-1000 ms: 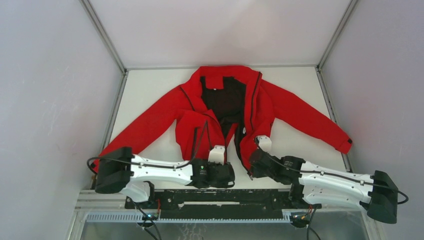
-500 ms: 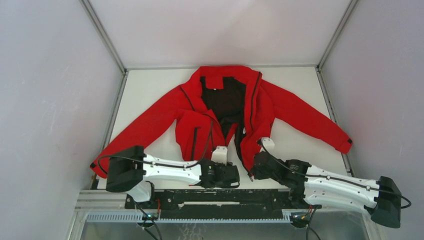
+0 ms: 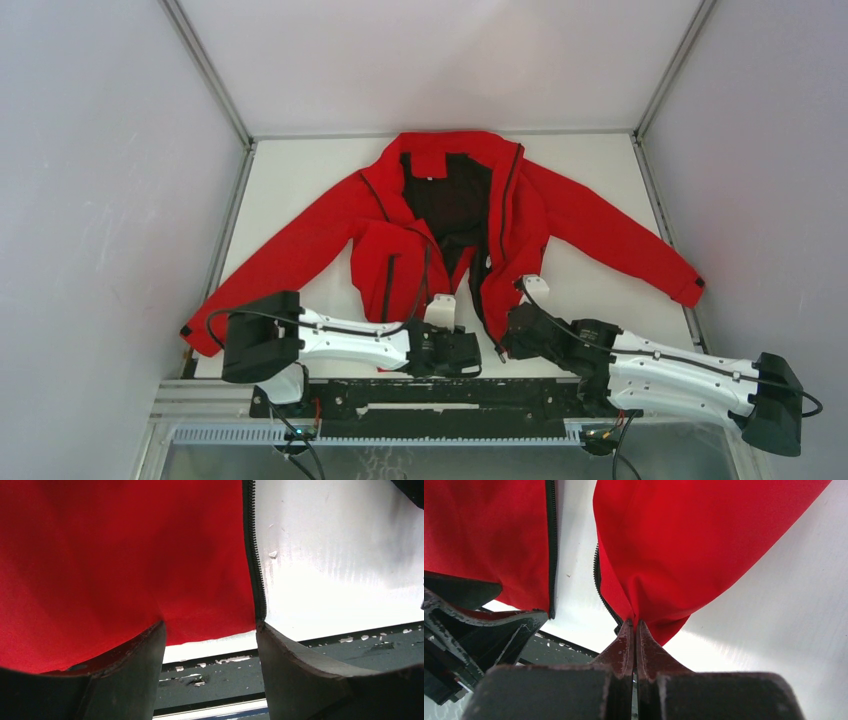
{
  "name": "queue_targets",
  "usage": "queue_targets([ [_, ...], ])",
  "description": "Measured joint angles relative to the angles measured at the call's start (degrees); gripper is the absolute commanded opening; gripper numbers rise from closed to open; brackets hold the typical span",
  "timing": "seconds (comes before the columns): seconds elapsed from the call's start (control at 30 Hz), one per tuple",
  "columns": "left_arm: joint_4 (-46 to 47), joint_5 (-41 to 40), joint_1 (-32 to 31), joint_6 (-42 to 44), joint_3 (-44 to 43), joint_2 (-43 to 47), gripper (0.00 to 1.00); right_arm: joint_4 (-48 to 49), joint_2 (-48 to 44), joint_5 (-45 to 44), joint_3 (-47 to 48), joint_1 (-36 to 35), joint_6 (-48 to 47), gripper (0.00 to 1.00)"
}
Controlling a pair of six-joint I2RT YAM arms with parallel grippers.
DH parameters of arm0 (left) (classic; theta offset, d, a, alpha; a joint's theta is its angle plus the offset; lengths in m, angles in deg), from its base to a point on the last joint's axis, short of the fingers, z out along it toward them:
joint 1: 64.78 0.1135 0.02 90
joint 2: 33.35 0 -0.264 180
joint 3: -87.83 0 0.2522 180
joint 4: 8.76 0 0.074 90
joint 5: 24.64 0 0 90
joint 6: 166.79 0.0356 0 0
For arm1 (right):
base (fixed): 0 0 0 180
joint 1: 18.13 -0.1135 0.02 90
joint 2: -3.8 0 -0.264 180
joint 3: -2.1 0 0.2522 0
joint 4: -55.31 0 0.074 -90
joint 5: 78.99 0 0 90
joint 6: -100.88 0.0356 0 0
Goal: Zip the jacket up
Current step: Pick up the jacket from the center of the board.
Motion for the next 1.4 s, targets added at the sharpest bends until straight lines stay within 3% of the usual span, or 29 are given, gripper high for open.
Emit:
queue_targets([
  [0.27, 0.4, 0.0, 0.3, 0.0, 0.0, -0.8, 0.70, 0.2, 0.0, 0.2, 0.0, 0.0, 0.0, 0.00],
  [0.63, 0.6, -0.2, 0.5, 0.1, 0.7, -0.7, 0.61, 0.2, 0.0, 0.3, 0.0, 0.0, 0.0, 0.00],
  [1.4, 1.2, -0.4, 0.4, 2.2, -0.4, -2.9, 0.65, 0.6, 0.8, 0.5, -0.3, 0.0, 0.0, 0.00],
])
